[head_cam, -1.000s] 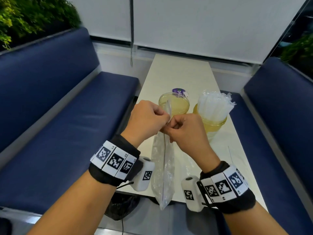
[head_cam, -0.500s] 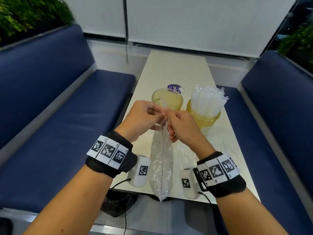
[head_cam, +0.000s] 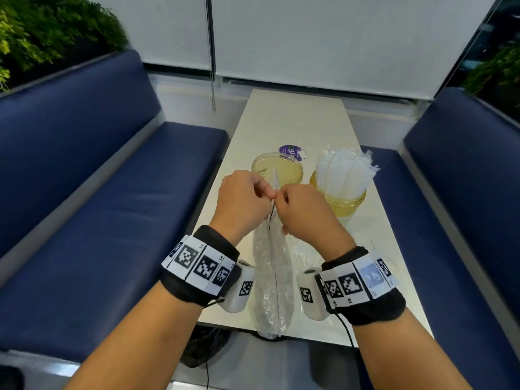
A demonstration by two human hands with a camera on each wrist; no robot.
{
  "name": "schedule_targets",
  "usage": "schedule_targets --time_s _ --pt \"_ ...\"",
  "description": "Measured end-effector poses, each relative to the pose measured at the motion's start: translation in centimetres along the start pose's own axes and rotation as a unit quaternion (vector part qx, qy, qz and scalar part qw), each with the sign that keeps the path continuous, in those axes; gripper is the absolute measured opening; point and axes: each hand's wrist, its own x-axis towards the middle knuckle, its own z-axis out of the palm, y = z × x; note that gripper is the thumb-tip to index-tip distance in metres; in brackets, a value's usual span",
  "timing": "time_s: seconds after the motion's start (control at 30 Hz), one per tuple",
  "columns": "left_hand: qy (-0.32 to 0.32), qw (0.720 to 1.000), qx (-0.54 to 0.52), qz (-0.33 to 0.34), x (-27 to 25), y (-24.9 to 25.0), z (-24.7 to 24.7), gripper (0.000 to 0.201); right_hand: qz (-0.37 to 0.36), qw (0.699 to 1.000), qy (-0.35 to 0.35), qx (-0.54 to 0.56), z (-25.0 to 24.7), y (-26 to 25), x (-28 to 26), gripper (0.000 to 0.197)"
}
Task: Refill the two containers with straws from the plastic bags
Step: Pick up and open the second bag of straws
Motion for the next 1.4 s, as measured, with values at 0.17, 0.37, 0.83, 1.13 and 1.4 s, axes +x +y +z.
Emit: schedule_targets --time_s 0.17,0.37,0.83,1.13,1.4 --pt "-0.056 0.996 -0.021 -0.067 -0.3 -0.3 0.3 0.015 0.053 0.992 0.02 0.111 0.6 0.6 0.0 0.043" --pt "-0.078 0.987 0.138 -0.006 -0.7 0.2 1.0 0.04 0.047 0.997 0.054 0.028 0.5 -0.1 -0.4 0.043" --pt "-0.062 0.979 0.192 -0.016 0.4 0.6 -1.8 0.027 0.065 0.994 0.028 -0.078 -2.8 -0.2 -0.9 0.029" --pt "-0.146 0.966 0.211 -0.02 -0.4 1.3 -4.0 0.043 0.093 0.984 -0.055 -0.144 -4.0 0.4 -0.6 0.047" --pt "-0.157 0.926 0.339 -0.056 -0.6 0.6 -5.3 0.056 0.094 0.977 -0.104 -0.163 -5.6 1.8 -0.6 0.05"
